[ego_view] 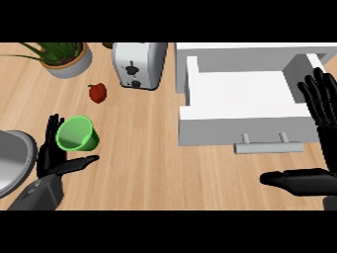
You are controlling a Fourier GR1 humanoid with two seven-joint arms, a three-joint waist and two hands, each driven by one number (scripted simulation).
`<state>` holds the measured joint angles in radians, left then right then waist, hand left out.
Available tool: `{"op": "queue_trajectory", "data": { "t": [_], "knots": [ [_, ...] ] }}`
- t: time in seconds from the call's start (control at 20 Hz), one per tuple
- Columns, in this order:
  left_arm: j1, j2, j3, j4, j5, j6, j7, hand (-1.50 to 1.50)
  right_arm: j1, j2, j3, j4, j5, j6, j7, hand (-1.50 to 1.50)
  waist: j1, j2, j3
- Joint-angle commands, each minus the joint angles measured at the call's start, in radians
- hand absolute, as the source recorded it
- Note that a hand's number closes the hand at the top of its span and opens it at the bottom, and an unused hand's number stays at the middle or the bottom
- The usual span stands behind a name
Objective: Pick up the cup, place it into the drawer and close the drawer
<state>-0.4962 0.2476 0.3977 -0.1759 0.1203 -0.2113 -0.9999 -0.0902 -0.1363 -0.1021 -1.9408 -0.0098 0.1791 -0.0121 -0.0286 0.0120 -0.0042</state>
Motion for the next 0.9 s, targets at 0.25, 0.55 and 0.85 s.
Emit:
{"op": "queue_trajectory", "data": {
  "t": [0.25, 0.55, 0.85],
  "knots": [
    [-0.031, -0.011, -0.009, -0.027, 0.011, -0.215, -0.031, 1.50, -0.047, 0.003, -0.013, -0.009, -0.031, -0.011, 0.070, -1.50, 0.000, -0.001, 0.000],
    [-0.019, -0.005, 0.002, -0.055, 0.041, -0.342, -0.033, 1.50, 0.020, 0.032, 0.041, -0.027, 0.036, -0.022, 0.013, -1.50, 0.002, -0.002, -0.001],
    [-0.010, -0.061, -0.018, -0.107, 0.023, -0.261, -0.123, 1.50, -0.017, -0.020, -0.017, 0.027, 0.005, 0.009, 0.011, -1.50, 0.006, -0.002, 0.001]
  ]
}}
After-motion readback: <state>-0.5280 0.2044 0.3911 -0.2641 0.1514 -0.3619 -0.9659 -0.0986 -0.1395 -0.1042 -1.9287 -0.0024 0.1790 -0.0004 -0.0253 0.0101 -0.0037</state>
